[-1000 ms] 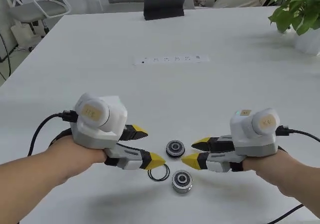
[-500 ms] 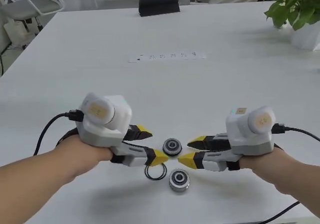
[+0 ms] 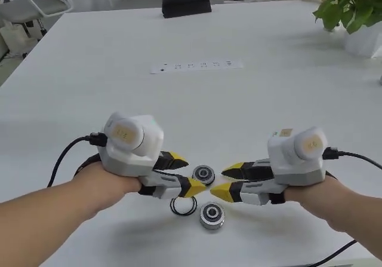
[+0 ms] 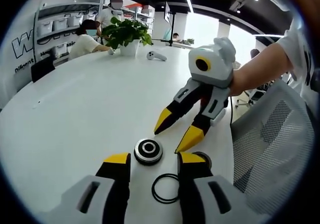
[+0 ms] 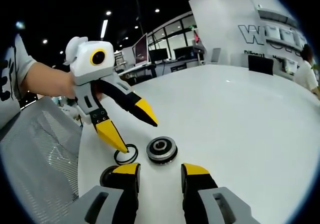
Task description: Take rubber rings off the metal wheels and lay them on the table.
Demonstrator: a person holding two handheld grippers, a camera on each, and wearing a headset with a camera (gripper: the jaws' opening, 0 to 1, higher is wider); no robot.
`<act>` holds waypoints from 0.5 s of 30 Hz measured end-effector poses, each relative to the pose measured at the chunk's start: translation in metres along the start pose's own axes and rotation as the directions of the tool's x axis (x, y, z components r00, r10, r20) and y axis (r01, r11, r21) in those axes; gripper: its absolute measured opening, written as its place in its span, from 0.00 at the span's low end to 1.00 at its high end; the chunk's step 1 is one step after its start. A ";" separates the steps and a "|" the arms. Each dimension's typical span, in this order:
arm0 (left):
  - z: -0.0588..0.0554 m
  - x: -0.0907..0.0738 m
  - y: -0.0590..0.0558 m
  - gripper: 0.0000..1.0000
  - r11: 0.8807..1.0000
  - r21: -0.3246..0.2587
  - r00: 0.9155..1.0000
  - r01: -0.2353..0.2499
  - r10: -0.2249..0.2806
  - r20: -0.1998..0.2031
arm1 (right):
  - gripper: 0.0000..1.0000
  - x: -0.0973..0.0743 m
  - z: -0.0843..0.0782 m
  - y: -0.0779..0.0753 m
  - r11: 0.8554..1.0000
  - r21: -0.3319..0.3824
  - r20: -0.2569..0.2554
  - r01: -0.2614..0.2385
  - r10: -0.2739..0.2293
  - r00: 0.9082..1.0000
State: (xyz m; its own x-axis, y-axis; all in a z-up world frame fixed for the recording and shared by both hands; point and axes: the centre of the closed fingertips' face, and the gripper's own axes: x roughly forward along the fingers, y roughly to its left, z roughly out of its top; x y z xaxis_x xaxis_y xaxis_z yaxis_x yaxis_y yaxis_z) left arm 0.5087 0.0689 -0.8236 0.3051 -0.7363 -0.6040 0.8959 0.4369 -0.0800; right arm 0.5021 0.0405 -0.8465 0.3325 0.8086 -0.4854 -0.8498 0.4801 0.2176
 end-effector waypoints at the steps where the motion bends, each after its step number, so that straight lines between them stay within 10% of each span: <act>1: 0.000 0.001 0.000 0.32 1.000 0.002 1.000 0.002 -0.002 -0.001 | 0.30 0.000 0.000 0.000 1.000 0.000 0.000 -0.001 0.001 1.000; 15: 0.000 0.011 0.000 0.25 1.000 0.016 1.000 0.002 -0.002 -0.010 | 0.30 0.000 -0.001 0.001 1.000 0.001 0.006 -0.001 0.001 1.000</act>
State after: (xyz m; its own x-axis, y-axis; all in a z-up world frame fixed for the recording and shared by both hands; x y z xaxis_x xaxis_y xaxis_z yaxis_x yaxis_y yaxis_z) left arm 0.5123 0.0610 -0.8302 0.3004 -0.7317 -0.6119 0.9015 0.4274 -0.0684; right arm 0.5011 0.0402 -0.8469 0.3341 0.8112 -0.4799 -0.8499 0.4794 0.2188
